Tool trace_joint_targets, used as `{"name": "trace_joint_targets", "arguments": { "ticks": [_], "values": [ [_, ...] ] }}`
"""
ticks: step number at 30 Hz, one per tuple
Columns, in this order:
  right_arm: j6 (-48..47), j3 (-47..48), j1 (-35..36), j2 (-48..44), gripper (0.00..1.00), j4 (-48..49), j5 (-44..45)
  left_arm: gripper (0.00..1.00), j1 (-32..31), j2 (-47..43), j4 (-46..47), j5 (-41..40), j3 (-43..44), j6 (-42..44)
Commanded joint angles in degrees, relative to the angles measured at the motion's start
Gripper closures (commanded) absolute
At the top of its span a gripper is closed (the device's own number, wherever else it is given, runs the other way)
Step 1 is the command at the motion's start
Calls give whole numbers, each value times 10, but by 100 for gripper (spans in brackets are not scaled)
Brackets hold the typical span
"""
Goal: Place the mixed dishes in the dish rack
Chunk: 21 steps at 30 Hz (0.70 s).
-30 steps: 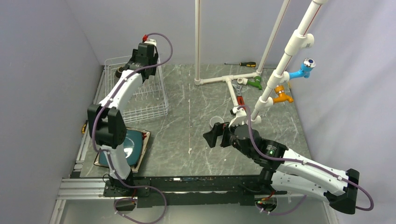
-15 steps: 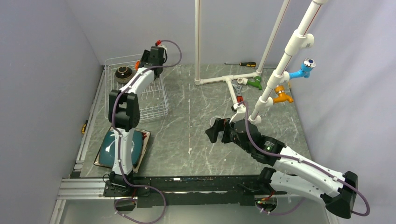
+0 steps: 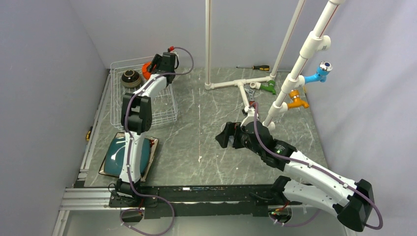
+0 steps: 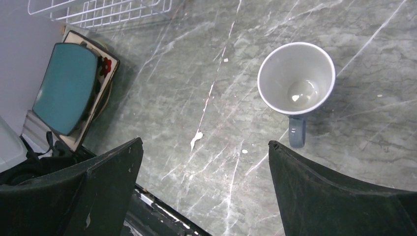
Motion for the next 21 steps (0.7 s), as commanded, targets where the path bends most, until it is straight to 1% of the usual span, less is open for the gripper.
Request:
{"name": "trace_joint_targets", "arguments": {
  "ticks": [1,2,3,4,5,6,7,8,9,12,17,19,21],
  "values": [
    [10,-2,-8,8,1,35,-27,100,-14,17,48,-21,29,31],
    [9,0,-9,11,1,34,-29,100,-14,18,47,-18,28,29],
    [8,2,-9,13,1,33,-29,96,-15,18,45,-14,26,28],
    [7,4,-10,14,1,33,-29,89,-16,15,45,-9,23,26],
    [7,5,-10,15,1,33,-29,81,-18,13,43,0,19,26],
    [7,5,-10,14,1,33,-29,70,-19,11,43,7,14,26],
    [7,5,-10,14,1,34,-29,56,-21,8,45,13,9,26],
    [8,5,-10,13,1,34,-30,45,-22,7,46,16,8,28],
    [8,5,-10,13,1,35,-30,39,-23,8,45,13,10,29],
    [9,3,-10,12,1,34,-30,30,-28,12,34,8,24,33],
    [12,3,-10,9,1,31,-31,13,-28,1,33,26,5,29],
    [11,5,-10,8,1,29,-31,3,-28,0,28,25,5,24],
    [11,6,-10,6,1,28,-30,1,-27,-4,20,32,0,18]
  ]
}}
